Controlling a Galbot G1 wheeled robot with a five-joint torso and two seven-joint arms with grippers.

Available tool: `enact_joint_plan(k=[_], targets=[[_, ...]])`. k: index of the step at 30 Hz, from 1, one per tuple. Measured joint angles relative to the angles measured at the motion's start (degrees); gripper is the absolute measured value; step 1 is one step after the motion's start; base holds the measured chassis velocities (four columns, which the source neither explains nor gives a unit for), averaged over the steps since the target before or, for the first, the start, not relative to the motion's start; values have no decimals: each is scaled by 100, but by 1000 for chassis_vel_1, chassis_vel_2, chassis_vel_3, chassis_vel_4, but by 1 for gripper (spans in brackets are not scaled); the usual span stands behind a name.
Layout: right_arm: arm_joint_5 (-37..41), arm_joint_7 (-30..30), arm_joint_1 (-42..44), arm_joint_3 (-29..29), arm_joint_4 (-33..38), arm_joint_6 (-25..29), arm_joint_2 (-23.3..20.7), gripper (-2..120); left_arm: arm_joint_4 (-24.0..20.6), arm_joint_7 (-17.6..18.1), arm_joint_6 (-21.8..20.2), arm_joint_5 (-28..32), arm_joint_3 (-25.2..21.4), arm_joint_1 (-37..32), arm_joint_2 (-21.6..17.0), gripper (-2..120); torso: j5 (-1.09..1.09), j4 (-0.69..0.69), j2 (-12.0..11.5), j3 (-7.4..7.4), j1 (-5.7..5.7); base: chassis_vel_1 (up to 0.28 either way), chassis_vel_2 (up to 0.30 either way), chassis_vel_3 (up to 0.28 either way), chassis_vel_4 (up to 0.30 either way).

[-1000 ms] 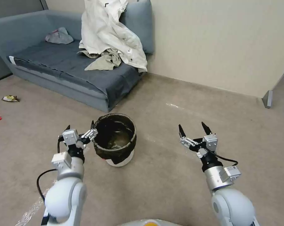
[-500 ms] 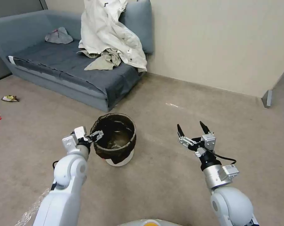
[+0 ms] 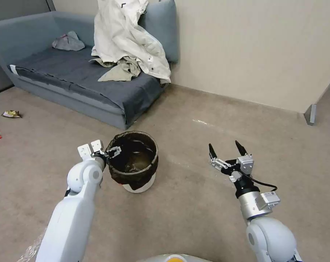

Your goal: Pick up the trash can from the floor.

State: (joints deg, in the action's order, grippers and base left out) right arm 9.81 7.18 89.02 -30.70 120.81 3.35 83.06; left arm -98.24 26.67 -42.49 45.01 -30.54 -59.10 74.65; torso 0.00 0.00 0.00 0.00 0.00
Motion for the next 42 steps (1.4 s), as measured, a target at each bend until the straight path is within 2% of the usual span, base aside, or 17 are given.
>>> enact_joint_plan(k=[3,4,8,9,12,13,17,18,22,32,40,42], targets=[[-2,-12,0,-15,-22,20,18,100,201,44,0,99,47,108,-31,73,0,0,0,0,0,0,0,0,0],[-2,-12,0,-15,-22,20,18,100,201,44,0,99,47,108,-31,73,0,0,0,0,0,0,0,0,0],[-14,-24,0,-22,-31,34,30,100,219,44,6,118,56,104,-38,55,0,0,0,0,0,0,0,0,0],[-14,-24,0,-22,-31,34,30,100,219,44,6,118,56,104,-38,55,0,0,0,0,0,0,0,0,0],[-27,-24,2,-8,-31,46,48,100,267,44,12,152,63,83,-45,40,0,0,0,-1,0,0,0,0,0],[-27,-24,2,-8,-31,46,48,100,267,44,12,152,63,83,-45,40,0,0,0,-1,0,0,0,0,0],[-33,-24,1,4,-36,58,49,100,320,50,19,175,63,71,-60,23,0,0,0,0,0,0,0,0,0],[-33,-24,1,4,-36,58,49,100,320,50,19,175,63,71,-60,23,0,0,0,0,0,0,0,0,0],[-32,-24,-17,8,-52,60,35,100,329,51,23,198,42,61,-67,6,-1,0,0,0,0,0,0,0,0],[-20,-26,-30,13,-97,101,15,100,288,44,29,190,-39,9,-28,4,-1,0,0,0,0,0,0,0,0],[-18,-29,-30,11,-92,103,-18,100,-393,27,31,328,-343,-227,-20,4,0,0,0,0,-1,0,0,0,0],[-19,-29,-28,13,-66,103,-24,100,-751,35,32,475,-471,-370,-53,4,1,0,0,-1,-1,0,0,0,0]])
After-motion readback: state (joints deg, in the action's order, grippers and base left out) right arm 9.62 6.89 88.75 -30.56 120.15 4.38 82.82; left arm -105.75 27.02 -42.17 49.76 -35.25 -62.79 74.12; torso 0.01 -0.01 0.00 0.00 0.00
